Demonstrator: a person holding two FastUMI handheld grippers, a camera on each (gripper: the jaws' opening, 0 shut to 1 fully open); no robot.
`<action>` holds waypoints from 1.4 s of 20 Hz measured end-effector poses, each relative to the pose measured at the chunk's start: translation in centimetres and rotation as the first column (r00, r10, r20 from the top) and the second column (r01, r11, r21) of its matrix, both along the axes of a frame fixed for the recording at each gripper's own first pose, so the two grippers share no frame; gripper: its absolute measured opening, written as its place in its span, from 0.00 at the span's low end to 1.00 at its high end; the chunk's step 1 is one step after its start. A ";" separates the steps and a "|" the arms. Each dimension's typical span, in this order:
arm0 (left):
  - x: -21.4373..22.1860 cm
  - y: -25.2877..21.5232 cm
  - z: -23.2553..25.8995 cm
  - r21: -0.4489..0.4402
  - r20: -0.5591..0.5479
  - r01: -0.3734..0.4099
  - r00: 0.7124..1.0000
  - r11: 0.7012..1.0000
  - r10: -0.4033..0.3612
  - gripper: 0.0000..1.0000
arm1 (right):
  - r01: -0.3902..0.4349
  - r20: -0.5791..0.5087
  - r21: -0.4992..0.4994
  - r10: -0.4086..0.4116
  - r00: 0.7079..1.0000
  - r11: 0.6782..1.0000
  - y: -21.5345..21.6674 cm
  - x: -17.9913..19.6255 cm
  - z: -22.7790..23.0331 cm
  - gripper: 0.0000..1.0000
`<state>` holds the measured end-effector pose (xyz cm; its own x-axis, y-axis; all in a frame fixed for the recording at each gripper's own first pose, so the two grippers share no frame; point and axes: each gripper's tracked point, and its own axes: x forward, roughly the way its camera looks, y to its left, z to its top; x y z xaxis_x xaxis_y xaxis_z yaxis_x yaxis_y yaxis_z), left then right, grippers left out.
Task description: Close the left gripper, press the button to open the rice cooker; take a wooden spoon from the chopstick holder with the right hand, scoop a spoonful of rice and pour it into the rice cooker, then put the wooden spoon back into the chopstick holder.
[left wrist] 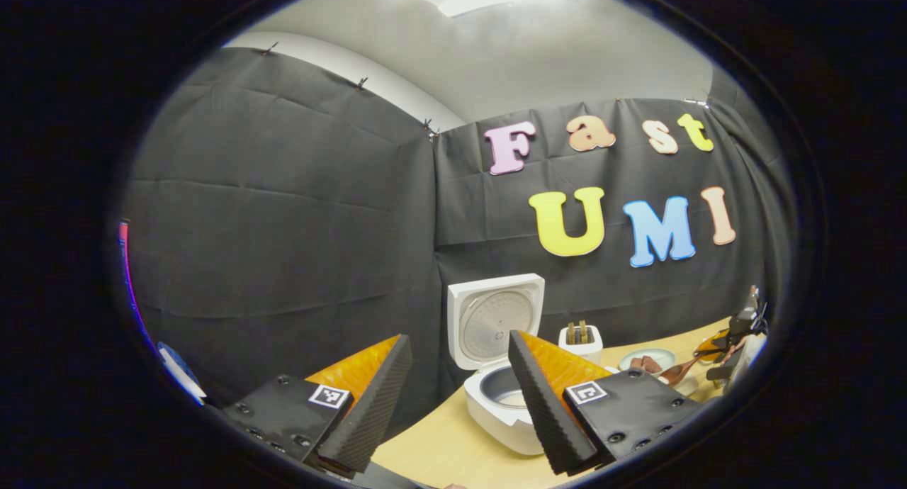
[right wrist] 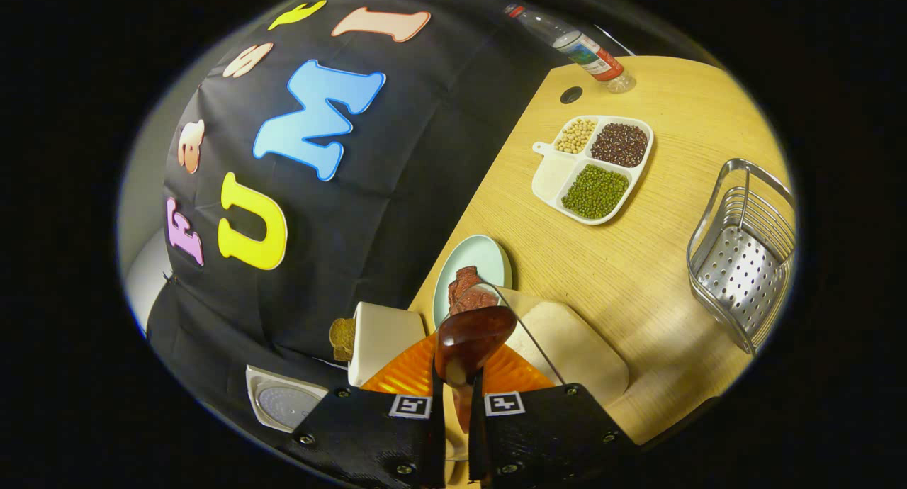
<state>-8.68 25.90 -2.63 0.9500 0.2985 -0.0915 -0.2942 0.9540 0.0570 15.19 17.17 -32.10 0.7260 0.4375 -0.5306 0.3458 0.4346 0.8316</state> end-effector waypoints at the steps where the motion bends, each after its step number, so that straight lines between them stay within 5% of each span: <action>1: 0.0 -0.2 0.1 -0.001 0.004 0.003 1.000 1.000 -0.003 0.95 | 0.004 0.004 0.025 -0.004 1.000 1.000 0.2 -0.2 0.6 0.13; 7: -0.7 -0.2 0.1 -0.029 0.025 0.001 1.000 1.000 -0.001 0.92 | 0.018 0.024 0.174 -0.022 0.999 0.985 2.3 -0.2 5.2 0.13; 14: -2.0 1.5 -0.4 -0.043 0.032 -0.024 0.999 0.999 0.026 0.99 | -0.090 0.119 0.214 0.065 0.991 0.973 8.0 0.2 11.4 0.13; 18: -3.3 2.5 -0.6 -0.053 0.031 -0.048 0.998 0.997 0.050 0.92 | -0.162 0.166 0.200 0.129 0.978 0.966 12.0 0.2 13.6 0.13; 20: -3.9 3.4 -0.8 -0.051 0.027 -0.064 0.998 0.997 0.065 0.99 | -0.198 0.189 0.204 0.160 0.969 0.959 14.3 0.3 14.7 0.12; 23: -5.1 4.5 -1.4 -0.066 0.022 -0.087 0.996 0.994 0.088 0.99 | -0.253 0.212 0.180 0.214 0.954 0.951 17.9 0.4 15.3 0.13; 24: -5.4 4.9 -1.6 -0.069 0.018 -0.094 0.995 0.993 0.095 0.92 | -0.273 0.220 0.168 0.234 0.947 0.947 19.2 0.4 15.5 0.13; 28: -6.6 6.1 -2.4 -0.074 0.000 -0.125 0.992 0.989 0.125 0.95 | -0.354 0.240 0.117 0.319 0.917 0.928 25.0 -0.5 15.7 0.13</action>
